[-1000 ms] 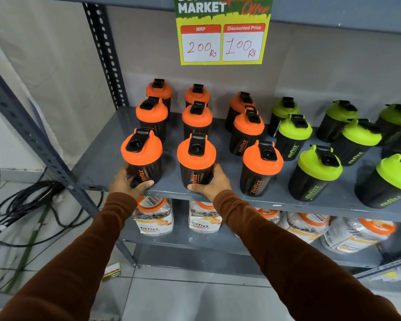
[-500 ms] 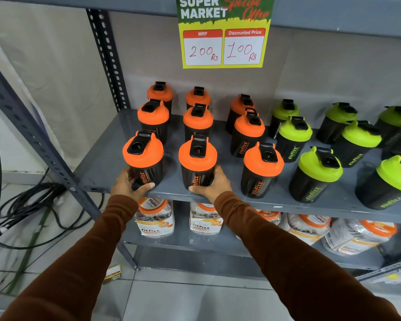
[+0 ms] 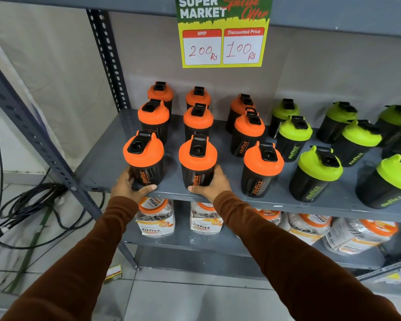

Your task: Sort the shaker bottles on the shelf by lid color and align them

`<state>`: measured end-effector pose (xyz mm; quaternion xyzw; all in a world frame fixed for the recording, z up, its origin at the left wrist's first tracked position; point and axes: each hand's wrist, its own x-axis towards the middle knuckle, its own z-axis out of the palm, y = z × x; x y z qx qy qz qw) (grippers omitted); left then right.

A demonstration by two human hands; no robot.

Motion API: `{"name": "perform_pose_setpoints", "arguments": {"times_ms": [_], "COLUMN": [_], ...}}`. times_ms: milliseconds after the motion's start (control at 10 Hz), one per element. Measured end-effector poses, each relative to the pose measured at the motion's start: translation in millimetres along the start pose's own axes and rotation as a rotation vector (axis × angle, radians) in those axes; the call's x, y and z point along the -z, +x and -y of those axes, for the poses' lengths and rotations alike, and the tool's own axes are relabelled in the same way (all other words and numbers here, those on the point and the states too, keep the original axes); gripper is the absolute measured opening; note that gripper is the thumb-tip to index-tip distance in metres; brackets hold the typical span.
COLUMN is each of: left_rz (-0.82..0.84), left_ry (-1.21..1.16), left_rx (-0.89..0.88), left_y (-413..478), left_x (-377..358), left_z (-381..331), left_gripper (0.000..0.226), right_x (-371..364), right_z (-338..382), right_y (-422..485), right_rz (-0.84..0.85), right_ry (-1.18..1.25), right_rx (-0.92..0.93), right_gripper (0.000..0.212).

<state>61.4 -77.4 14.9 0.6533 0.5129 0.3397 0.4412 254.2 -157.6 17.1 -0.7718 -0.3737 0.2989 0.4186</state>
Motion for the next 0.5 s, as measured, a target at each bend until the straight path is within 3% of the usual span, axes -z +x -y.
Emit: {"name": "perform_pose_setpoints", "arguments": {"times_ms": [400, 500], "left_rz": [-0.036, -0.257], "left_ry": [0.104, 0.251], "left_rx": [-0.001, -0.022], "left_y": [-7.9, -28.2], "left_x": [-3.9, -14.1], "left_z": [-2.1, 6.5], "left_gripper": [0.084, 0.095], "right_x": [2.4, 3.0], "right_z": [1.3, -3.7], "right_y": [-4.7, -13.1], "right_rz": [-0.013, 0.005], "right_ry": [-0.03, -0.04], "right_rx": [0.018, 0.074], "right_gripper": [0.084, 0.092]}}
